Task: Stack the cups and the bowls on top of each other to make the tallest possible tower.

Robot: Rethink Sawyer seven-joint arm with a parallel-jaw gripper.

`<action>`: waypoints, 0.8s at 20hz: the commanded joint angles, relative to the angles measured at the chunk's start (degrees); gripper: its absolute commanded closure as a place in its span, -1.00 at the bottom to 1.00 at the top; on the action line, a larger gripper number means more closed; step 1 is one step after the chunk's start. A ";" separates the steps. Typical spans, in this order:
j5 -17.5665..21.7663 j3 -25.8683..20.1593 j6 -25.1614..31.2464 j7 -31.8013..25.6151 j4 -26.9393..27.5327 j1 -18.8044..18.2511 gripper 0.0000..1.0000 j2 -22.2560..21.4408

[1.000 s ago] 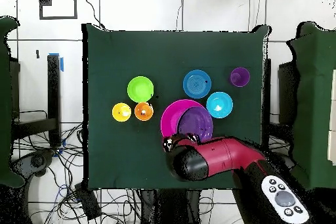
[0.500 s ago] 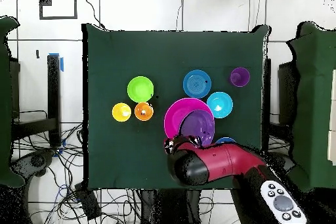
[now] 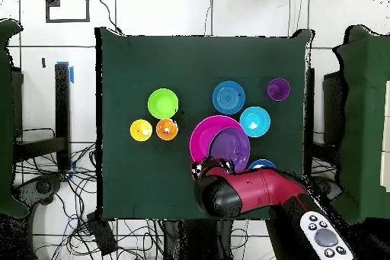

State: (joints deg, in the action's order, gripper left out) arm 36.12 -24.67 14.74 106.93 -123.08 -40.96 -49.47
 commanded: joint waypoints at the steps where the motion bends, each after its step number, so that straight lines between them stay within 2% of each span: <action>1: 2.90 0.81 -1.52 2.73 -2.17 1.73 1.00 2.33; 16: 3.31 1.67 -3.71 3.99 -2.31 2.84 1.00 2.17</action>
State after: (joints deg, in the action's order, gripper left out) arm 36.12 -24.43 14.68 106.93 -123.09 -40.51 -49.47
